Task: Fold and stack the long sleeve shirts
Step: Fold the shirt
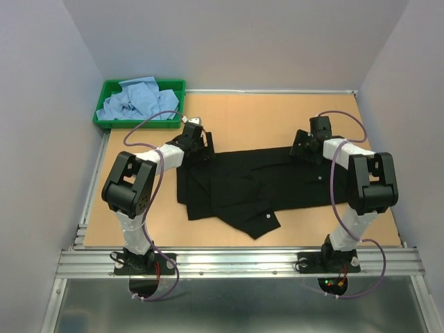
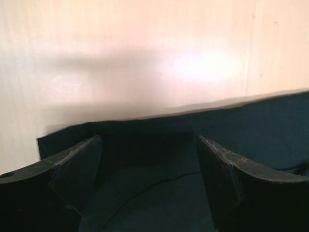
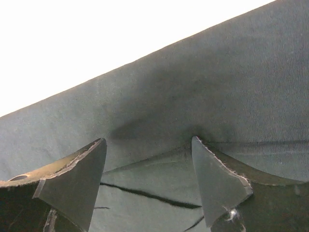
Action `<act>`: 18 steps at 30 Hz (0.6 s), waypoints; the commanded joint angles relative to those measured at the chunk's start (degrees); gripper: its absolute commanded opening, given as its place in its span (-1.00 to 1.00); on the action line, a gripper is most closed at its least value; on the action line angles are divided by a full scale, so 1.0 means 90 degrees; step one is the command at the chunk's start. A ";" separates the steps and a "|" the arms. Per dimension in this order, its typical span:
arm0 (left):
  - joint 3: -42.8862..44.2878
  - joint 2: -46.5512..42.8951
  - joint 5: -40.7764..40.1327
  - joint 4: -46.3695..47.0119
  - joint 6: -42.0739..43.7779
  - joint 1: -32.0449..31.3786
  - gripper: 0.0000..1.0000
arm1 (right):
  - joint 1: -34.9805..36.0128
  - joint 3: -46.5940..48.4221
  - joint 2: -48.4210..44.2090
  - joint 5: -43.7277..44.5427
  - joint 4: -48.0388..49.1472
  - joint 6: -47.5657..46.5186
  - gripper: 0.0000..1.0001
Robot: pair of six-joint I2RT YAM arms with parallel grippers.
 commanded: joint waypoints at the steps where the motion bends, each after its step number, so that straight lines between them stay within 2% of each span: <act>1: 0.0206 0.0155 0.0097 0.0093 -0.0220 0.0235 0.82 | 0.0010 0.0576 0.0477 0.0182 0.0295 0.0063 0.53; 10: 0.0528 0.0595 0.0185 0.0103 -0.0416 0.0694 0.81 | 0.0020 0.1874 0.1611 -0.0042 0.0344 -0.0308 0.59; 13: 0.0675 0.0382 0.0302 0.0103 -0.0396 0.0704 0.81 | 0.0088 0.2041 0.1241 -0.0257 0.0334 -0.0464 0.63; 18: 0.0538 -0.0429 0.0673 0.0112 -0.0347 0.0685 0.82 | 0.0556 0.1184 0.0011 -0.0296 0.0266 -0.0485 0.64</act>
